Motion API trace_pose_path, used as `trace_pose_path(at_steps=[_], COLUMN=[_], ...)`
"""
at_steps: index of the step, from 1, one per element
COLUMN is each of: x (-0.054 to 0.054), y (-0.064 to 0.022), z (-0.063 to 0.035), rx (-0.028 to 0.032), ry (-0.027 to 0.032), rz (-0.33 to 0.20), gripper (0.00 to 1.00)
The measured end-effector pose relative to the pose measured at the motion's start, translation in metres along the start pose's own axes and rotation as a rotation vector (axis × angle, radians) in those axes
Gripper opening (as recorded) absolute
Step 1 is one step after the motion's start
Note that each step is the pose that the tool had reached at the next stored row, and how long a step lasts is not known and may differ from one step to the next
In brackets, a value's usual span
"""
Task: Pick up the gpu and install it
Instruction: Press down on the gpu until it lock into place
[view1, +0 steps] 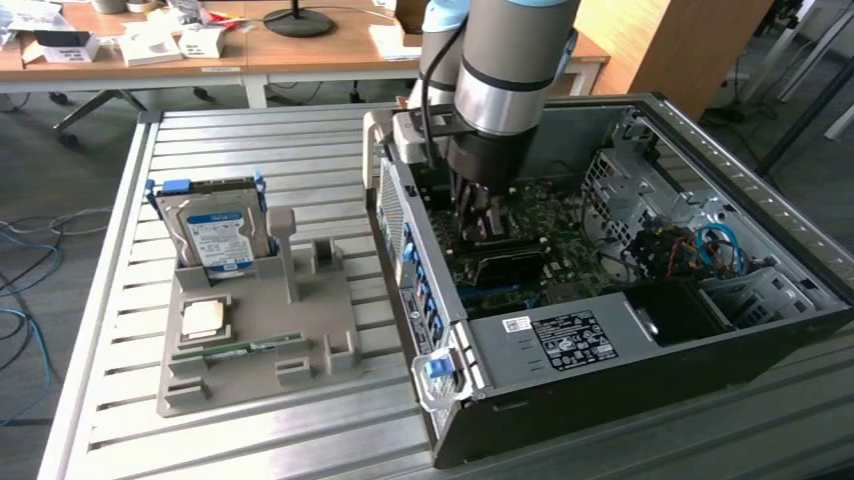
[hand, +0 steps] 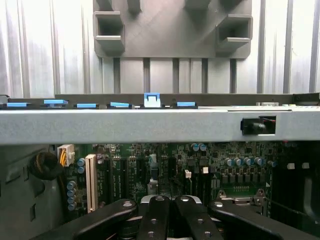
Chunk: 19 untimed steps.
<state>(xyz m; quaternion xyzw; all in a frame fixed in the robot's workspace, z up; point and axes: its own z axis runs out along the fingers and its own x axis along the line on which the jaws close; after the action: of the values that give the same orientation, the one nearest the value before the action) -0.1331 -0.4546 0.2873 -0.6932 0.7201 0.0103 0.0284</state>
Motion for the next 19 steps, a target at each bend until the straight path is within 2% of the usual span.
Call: trace_pose_path(at_steps=[10, 16, 17, 19], x=[0.0002, 0.0003, 0.0003, 0.0002], y=[0.0073, 0.0078, 0.0076, 0.0063], z=[-0.0002, -0.0002, -0.0002, -0.0010], rx=[0.0020, 0.0021, 0.0001, -0.0117], ry=[-0.0002, -0.0001, -0.0001, 0.0005], rz=[0.000, 0.000, 0.000, 0.001], gripper=[0.11, 0.11, 0.11, 0.11])
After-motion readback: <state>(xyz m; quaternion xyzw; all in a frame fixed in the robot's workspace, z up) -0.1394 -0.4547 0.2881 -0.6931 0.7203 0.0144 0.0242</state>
